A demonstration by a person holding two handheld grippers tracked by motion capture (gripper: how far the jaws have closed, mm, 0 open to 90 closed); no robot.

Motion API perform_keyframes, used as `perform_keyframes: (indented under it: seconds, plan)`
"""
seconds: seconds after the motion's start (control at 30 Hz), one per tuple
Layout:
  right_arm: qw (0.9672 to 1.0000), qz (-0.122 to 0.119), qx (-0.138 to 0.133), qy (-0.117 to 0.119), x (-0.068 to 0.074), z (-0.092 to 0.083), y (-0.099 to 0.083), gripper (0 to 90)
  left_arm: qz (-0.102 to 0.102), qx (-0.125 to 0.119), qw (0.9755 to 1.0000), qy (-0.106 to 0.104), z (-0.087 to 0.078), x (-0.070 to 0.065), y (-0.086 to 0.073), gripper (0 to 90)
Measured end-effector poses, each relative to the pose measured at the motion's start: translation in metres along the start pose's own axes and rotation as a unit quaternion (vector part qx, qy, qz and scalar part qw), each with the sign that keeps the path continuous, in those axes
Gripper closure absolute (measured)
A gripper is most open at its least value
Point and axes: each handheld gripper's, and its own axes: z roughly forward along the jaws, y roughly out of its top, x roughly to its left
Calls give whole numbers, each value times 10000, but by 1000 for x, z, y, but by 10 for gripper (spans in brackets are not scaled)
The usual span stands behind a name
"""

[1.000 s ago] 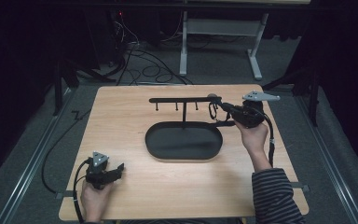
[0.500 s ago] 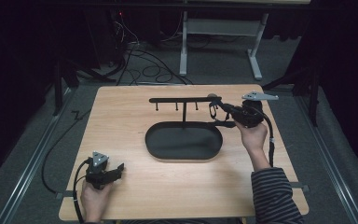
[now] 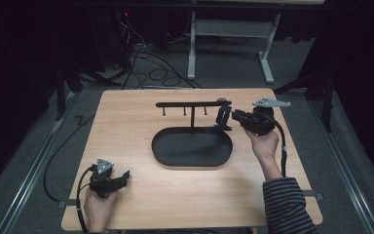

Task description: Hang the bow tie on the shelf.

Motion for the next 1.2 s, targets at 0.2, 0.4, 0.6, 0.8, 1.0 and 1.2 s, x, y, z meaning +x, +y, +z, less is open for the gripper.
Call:
perform_keyframes:
  seconds: [0.2,0.4,0.6,0.8,1.0,1.2]
  plan:
    - [9999,-61,-79,67,1,-10,1,710,1,0,10000,3,0,0,0,279]
    - [9998,11,-170,110,-3,-22,-3,636,16,17,10000,6,0,0,0,280]
    - [9997,80,-200,100,-7,-31,-8,587,16,17,10000,11,0,0,0,279]
    - [9997,151,-192,72,-9,-37,-13,573,18,18,10000,12,0,0,0,280]
    - [9997,158,-202,12,-9,-47,-18,569,18,17,10000,12,0,0,0,280]
    - [9995,179,-252,-10,-10,-56,-25,567,18,18,10000,12,0,0,0,279]
